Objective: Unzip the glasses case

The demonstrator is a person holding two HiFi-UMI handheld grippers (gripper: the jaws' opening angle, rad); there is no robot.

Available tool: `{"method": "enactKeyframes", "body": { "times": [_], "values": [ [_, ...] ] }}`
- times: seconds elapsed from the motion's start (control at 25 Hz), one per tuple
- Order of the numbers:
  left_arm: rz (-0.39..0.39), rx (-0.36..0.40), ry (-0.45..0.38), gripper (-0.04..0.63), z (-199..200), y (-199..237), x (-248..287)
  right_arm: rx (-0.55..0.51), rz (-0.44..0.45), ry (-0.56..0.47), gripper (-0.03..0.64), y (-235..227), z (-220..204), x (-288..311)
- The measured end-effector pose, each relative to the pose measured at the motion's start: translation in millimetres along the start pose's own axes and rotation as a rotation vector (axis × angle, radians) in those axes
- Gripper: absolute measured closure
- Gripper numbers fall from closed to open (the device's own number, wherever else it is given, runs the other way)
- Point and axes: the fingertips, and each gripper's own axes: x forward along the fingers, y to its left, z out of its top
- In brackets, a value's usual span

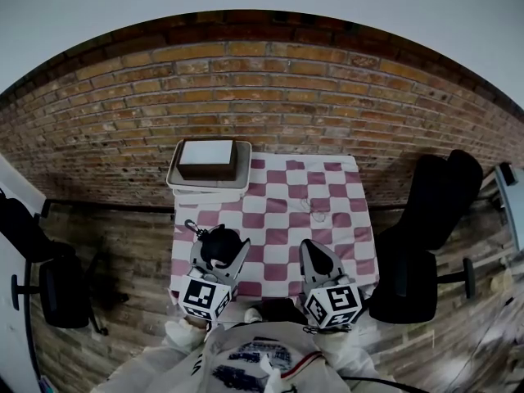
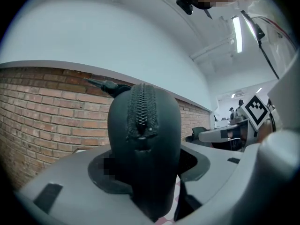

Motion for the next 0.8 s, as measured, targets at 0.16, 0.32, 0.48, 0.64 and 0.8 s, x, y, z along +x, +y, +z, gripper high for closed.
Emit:
{"method": "enactKeyframes", "body": {
  "times": [0.16,0.32,0.48,0.64,0.8],
  "values": [
    [-0.026,0.041,-0.001,0.342,2.2,-7.4,3.0,0.005,0.022,-0.004,0.603,5.0,1.6,2.1],
    [-0.057,0.058,-0.001,0.342,1.0,-15.1,5.2,0.009,0.051,-0.018,0.603,9.5,7.1,8.0],
    [-0.084,0.081,0.005,0.342,-1.8,-19.0,8.6,-0.007,0.116,-0.033,0.603,27.2,18.3,16.8],
    [-0.110,0.099,0.000,0.342,-2.3,-21.6,11.3,-0.033,0.164,-0.044,0.603,42.5,26.8,25.5],
    [-0.128,0.111,0.005,0.342,-2.9,-20.5,13.2,-0.046,0.184,-0.049,0.603,49.6,31.4,35.5]
  ]
}}
